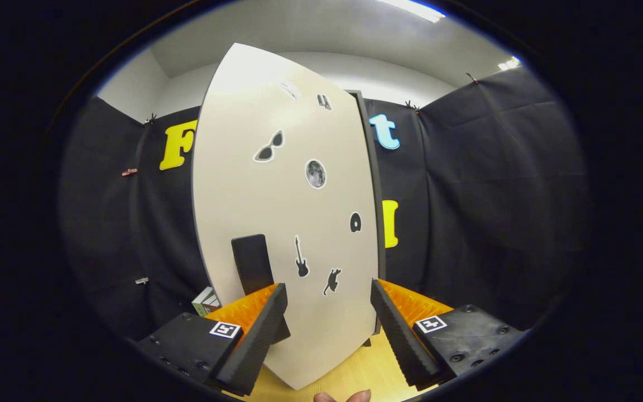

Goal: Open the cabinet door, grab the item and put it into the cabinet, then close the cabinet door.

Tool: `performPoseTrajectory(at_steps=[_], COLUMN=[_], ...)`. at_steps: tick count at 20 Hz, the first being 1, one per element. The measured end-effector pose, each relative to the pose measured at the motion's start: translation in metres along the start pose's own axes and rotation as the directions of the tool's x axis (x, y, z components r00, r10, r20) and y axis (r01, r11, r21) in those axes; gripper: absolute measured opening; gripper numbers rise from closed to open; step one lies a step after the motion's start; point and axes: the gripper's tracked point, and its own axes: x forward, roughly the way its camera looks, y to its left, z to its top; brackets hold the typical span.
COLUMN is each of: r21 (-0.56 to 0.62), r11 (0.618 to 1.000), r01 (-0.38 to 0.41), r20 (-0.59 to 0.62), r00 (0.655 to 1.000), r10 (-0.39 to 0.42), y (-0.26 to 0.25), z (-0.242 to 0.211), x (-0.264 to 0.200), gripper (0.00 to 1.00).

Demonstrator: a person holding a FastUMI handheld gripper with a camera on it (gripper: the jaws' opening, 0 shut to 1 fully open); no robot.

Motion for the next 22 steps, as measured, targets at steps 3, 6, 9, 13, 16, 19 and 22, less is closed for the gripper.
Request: performPoseTrajectory(at_steps=[3, 6, 9, 13, 16, 19, 22], r21=[-0.032, -0.064, -0.072, -0.066, -0.059, -0.058, -0.059], r11=[0.999, 0.998, 0.997, 0.997, 0.998, 0.998, 0.998], r01=[-0.001, 0.003, 0.023, 0.028, 0.035, 0.032, 0.025], r20=[0.008, 0.011, -0.004, -0.006, -0.008, -0.013, -0.018], r00=[1.0, 1.0, 1.0, 1.0, 0.999, 0.999, 0.999], r10=[0.001, -0.003, -0.023, -0.029, -0.035, -0.032, -0.026], y=[0.006, 0.01, 0.005, 0.003, 0.001, 0.002, 0.004], z=[0.001, 0.001, -0.005, -0.007, -0.009, -0.01, -0.014], x=[-0.001, -0.002, -0.001, -0.001, 0.001, 0.0, -0.001], gripper=[0.98, 0.99, 0.99, 0.99, 0.99, 0.99, 0.99])
